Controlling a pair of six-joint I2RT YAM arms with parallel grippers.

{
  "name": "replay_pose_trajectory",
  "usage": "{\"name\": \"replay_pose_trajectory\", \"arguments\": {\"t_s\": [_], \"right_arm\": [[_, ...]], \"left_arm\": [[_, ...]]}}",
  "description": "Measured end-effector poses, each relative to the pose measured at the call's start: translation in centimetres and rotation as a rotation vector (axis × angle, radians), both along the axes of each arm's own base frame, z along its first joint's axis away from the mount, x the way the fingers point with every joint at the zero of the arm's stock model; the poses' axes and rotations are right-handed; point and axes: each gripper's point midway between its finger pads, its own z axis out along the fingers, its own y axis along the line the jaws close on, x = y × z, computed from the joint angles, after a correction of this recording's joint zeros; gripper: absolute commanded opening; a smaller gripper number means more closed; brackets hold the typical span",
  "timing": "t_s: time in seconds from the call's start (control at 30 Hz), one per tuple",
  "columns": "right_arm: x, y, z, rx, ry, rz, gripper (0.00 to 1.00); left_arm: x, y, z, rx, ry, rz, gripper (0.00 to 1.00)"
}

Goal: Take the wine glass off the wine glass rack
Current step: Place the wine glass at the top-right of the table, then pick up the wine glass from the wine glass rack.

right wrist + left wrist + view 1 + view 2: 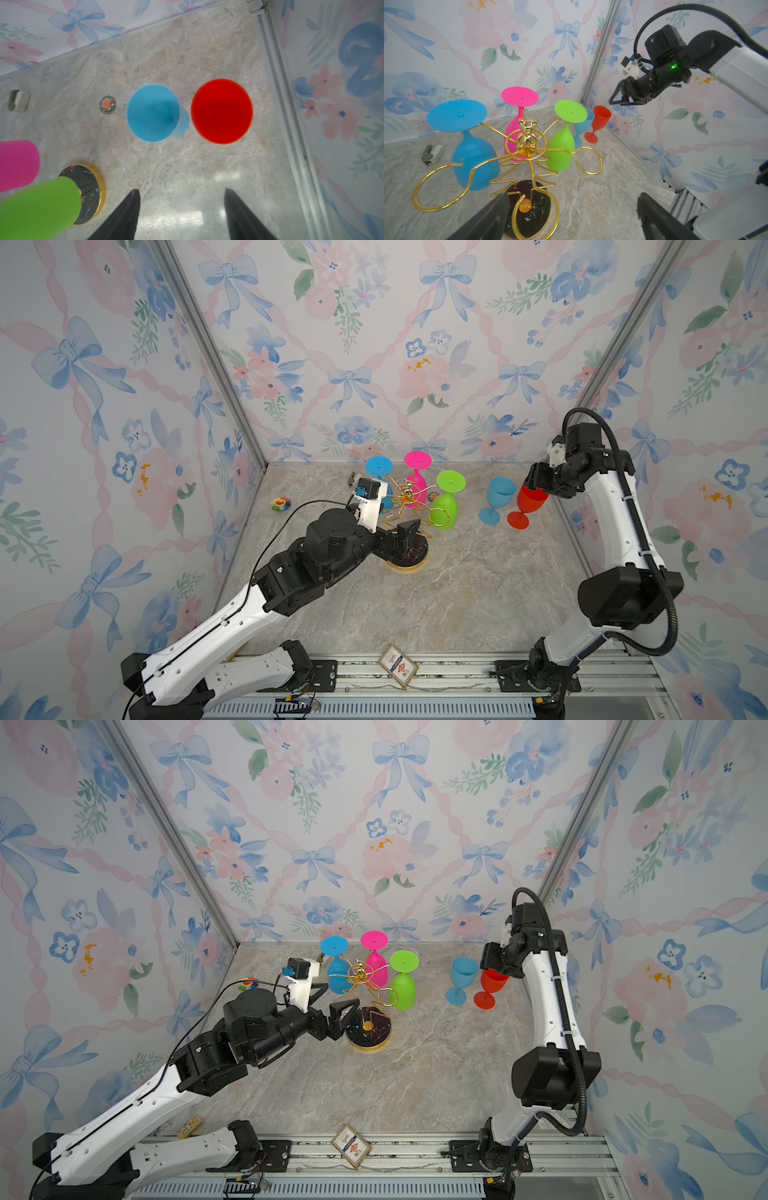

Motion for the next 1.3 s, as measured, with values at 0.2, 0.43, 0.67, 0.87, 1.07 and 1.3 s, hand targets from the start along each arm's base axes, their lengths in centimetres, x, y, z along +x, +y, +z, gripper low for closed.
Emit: {"name": "replay_pose_trajectory", "arguments": {"t_s": [0.2, 0.43, 0.67, 0.87, 1.07, 1.3], "right_arm": [[-1.4, 8.9, 2.6, 0.328, -0.168, 0.169, 0.58], [-1.9, 15.5, 4.6, 0.602, -0.232, 0.304, 0.56], [-2.2, 18.4, 4.7, 0.747, -0.217, 0.334, 0.46], [-2.2, 19.7, 5.1, 0.811, -0.214, 0.337, 0.4], [-2.6, 20.4, 4.7, 0.843, -0.182, 0.329, 0.33], [-2.8, 20.7, 4.8, 0.867, -0.163, 0.32, 0.22]], "left_arm": [[2.1, 3.1, -1.1, -0.011, 0.024, 0.084, 0.98], [3.6, 4.8, -2.9, -0.022, 0.062, 0.134, 0.98], [4.5, 6.9, -3.3, -0.051, 0.07, 0.185, 0.98], [4.5, 8.1, -3.1, -0.078, 0.057, 0.205, 0.98], [4.6, 8.9, -3.8, -0.08, 0.067, 0.219, 0.98], [4.5, 9.6, -3.9, -0.085, 0.063, 0.236, 0.98]]}}
